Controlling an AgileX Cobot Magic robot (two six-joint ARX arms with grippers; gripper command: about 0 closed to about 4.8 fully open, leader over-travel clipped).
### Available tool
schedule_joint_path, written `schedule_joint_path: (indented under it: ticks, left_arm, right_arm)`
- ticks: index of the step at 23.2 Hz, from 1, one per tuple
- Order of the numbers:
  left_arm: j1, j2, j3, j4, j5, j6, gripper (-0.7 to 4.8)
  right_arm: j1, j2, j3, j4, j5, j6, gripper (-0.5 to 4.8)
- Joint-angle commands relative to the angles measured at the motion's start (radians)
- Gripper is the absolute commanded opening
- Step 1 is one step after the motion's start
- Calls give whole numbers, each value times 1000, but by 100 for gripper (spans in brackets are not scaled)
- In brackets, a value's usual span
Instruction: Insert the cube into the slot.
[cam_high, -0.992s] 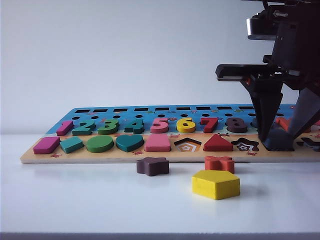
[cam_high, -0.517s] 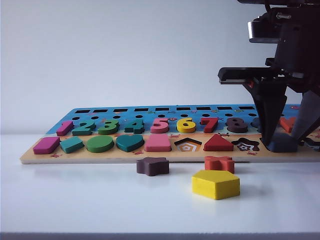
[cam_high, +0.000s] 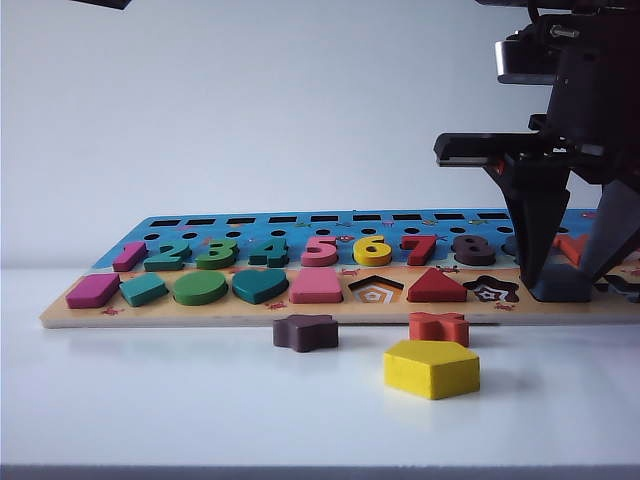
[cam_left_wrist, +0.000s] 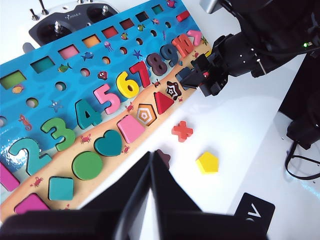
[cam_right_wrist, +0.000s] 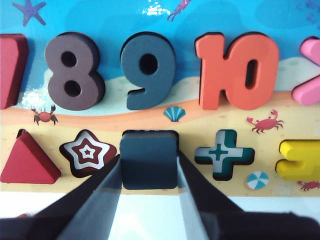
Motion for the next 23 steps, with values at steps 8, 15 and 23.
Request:
schedule_joint_path:
  ticks: [8, 15, 23]
  left_arm:
    - [1, 5, -3, 29, 8, 4, 10]
    - [1, 5, -3, 29, 8, 4, 10]
    - [1, 5, -3, 29, 8, 4, 10]
  right_arm:
    - [0, 0, 2, 18, 15, -11, -1]
    - [0, 0, 2, 18, 15, -17, 30]
    - [0, 0, 2, 18, 15, -19, 120]
